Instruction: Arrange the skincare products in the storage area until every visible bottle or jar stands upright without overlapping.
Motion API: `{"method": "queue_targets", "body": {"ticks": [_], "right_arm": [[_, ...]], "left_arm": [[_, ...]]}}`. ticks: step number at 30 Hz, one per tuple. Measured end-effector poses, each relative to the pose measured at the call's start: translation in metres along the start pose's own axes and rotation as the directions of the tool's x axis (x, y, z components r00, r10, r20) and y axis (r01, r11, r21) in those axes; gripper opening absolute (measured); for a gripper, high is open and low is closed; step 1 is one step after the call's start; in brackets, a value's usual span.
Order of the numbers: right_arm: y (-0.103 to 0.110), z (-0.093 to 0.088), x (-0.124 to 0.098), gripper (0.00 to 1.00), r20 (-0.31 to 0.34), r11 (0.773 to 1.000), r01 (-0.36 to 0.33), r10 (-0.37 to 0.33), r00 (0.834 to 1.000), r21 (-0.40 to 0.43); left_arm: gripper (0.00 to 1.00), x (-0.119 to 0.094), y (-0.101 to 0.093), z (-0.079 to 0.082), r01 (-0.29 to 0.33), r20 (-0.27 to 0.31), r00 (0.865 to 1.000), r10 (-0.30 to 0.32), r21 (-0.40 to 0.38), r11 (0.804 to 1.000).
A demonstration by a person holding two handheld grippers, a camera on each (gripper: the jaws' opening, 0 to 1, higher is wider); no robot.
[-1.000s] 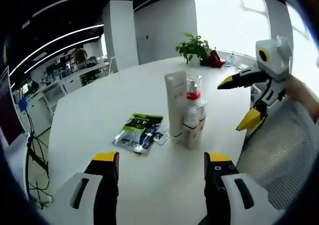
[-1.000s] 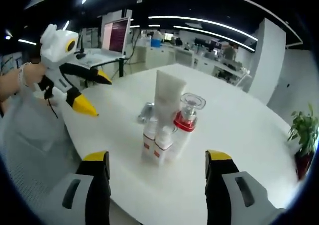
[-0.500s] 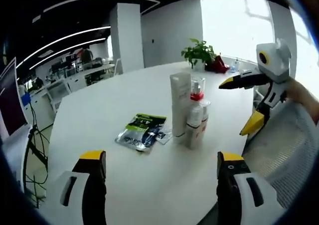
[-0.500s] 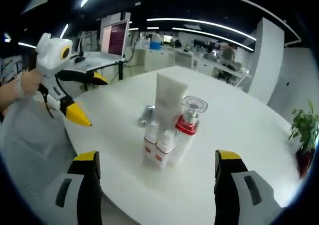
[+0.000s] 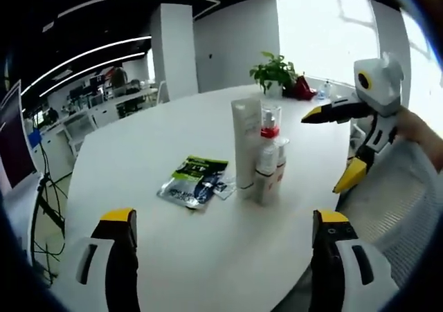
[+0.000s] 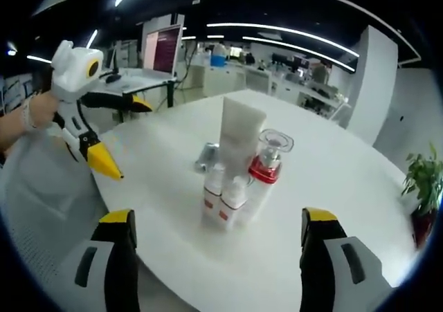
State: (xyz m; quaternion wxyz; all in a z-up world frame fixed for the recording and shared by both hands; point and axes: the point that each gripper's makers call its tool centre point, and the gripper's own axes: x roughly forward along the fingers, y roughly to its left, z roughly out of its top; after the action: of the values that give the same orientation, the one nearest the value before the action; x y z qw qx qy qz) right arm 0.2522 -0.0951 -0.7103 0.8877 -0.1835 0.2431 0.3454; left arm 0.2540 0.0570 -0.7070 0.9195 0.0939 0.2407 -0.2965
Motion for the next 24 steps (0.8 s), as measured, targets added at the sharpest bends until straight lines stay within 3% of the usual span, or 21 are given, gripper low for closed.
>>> {"method": "queue_targets", "body": {"ticks": [8, 24], "right_arm": [[0.001, 0.001, 0.000, 0.99, 0.007, 1.000, -0.002, 0.002, 1.000, -0.005], [0.001, 0.004, -0.002, 1.00, 0.029, 0.999, -0.020, 0.019, 0.999, 0.038]], "left_arm": [[0.99, 0.001, -0.012, -0.003, 0.024, -0.021, 0.999, -0.024, 0.007, 1.000], [0.99, -0.001, -0.008, -0.003, 0.037, -0.012, 0.999, -0.037, -0.013, 0.999]]}}
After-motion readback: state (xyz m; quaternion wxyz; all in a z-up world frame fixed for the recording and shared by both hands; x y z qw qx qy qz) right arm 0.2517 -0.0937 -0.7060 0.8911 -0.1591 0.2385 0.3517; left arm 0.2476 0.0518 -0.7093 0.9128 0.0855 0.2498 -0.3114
